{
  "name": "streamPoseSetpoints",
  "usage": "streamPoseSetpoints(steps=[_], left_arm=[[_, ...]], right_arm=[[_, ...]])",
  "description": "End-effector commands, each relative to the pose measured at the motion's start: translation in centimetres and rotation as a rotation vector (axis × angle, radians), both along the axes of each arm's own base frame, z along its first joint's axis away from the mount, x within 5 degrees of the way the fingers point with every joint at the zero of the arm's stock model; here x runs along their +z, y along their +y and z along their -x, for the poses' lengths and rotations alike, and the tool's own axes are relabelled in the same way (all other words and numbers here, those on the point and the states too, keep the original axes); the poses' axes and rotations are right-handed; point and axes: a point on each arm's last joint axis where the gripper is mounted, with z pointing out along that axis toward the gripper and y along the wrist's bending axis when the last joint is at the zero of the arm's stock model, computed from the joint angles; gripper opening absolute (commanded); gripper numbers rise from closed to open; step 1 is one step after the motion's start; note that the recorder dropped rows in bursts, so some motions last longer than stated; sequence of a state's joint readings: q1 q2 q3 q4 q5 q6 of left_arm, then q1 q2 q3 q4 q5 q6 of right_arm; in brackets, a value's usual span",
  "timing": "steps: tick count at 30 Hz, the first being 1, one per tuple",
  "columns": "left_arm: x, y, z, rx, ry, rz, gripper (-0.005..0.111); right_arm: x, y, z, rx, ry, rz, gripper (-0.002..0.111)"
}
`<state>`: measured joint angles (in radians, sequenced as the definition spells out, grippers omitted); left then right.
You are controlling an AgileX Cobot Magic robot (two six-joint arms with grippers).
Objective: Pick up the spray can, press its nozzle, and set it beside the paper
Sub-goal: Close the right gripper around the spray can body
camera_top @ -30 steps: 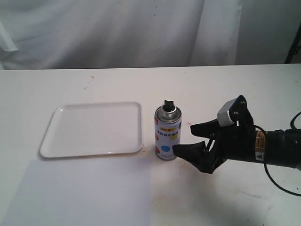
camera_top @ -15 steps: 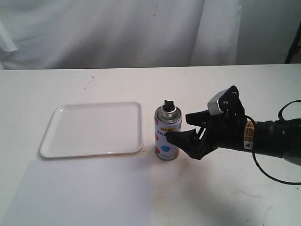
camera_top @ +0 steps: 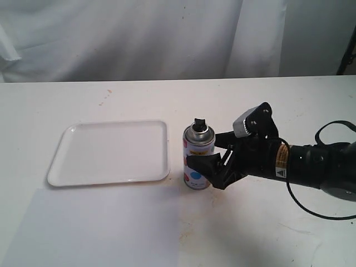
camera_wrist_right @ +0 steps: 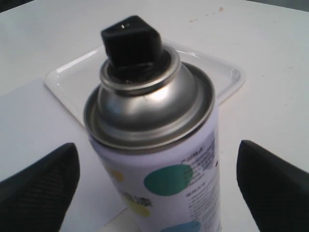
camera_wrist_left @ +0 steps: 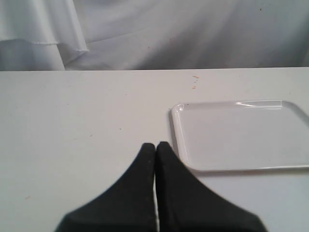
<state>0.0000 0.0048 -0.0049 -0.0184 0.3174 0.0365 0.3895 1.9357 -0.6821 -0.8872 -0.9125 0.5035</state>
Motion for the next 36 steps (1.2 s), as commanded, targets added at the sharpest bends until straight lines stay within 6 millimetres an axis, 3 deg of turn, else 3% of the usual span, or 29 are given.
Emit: streamPoseSetpoints(steps=[1, 23, 30, 36], left_arm=[[-0.1, 0.0, 0.0, 0.001, -0.006, 0.004, 0.000], [-0.1, 0.0, 0.0, 0.001, -0.006, 0.004, 0.000], [-0.1, 0.0, 0.0, 0.001, -0.006, 0.004, 0.000], [-0.1, 0.0, 0.0, 0.001, -0.006, 0.002, 0.000]], right_arm=[[0.3, 0.3, -0.2, -0.030, -0.014, -0.014, 0.081], [0.2, 0.4, -0.6, -0.105, 0.005, -0.024, 0.081], [-0.5, 0.1, -0.4, -0.070, -0.019, 0.092, 0.081], [-1.0, 0.4, -0.5, -0.060, -0.015, 0.066, 0.081]])
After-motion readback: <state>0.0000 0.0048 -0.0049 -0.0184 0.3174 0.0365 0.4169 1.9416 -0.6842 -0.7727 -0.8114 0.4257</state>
